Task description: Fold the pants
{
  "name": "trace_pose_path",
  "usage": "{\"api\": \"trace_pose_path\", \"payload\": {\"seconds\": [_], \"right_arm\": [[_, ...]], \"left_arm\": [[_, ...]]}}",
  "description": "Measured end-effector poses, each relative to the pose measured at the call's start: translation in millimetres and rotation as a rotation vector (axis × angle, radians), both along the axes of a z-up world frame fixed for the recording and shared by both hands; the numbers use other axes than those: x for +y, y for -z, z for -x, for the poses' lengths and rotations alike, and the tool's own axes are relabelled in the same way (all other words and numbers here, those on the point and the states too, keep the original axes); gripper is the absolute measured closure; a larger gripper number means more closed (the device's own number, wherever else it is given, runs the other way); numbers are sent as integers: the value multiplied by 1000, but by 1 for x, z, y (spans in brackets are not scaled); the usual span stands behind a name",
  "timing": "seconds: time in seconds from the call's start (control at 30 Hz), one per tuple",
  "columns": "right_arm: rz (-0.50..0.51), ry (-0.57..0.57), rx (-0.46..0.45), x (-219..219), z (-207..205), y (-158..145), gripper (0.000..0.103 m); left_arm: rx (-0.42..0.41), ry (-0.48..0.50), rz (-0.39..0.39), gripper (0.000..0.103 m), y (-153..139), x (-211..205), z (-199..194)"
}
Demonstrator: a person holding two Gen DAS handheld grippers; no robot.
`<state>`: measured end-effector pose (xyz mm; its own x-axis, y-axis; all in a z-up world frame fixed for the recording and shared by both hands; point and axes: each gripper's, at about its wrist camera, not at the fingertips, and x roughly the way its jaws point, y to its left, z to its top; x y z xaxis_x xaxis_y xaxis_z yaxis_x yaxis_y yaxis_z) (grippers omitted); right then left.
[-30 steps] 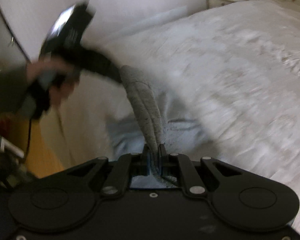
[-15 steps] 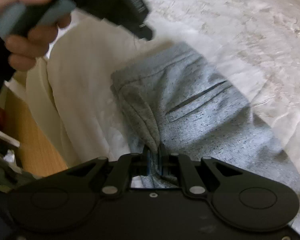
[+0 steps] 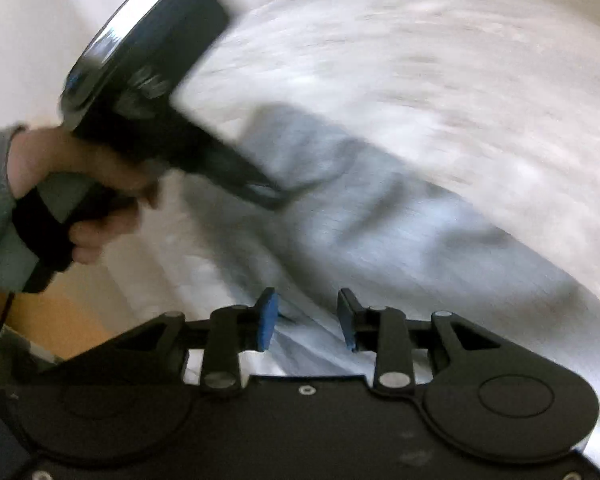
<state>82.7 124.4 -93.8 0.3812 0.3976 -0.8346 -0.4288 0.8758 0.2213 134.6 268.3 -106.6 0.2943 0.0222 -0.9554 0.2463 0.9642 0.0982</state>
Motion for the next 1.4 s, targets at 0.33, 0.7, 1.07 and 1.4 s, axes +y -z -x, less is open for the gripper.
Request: {"api": "trace_pose_path", "payload": {"seconds": [0.33,0.7,1.07,1.4], "right_arm": [[-40,805,139,-154,68,20,64],[-306,1286,185,-215,91,58,57],[-317,1306,109,-239,113,14,99],[-145,1228,256,-229,106,50,98]], "left_arm": [[-29,96,-25,93,-8,-29,7],[-14,124,-71,92,-1,-32,12],[-47,115,-30,92,-20,-30,16],[-53,272,56,92,-21,-76,33]]}}
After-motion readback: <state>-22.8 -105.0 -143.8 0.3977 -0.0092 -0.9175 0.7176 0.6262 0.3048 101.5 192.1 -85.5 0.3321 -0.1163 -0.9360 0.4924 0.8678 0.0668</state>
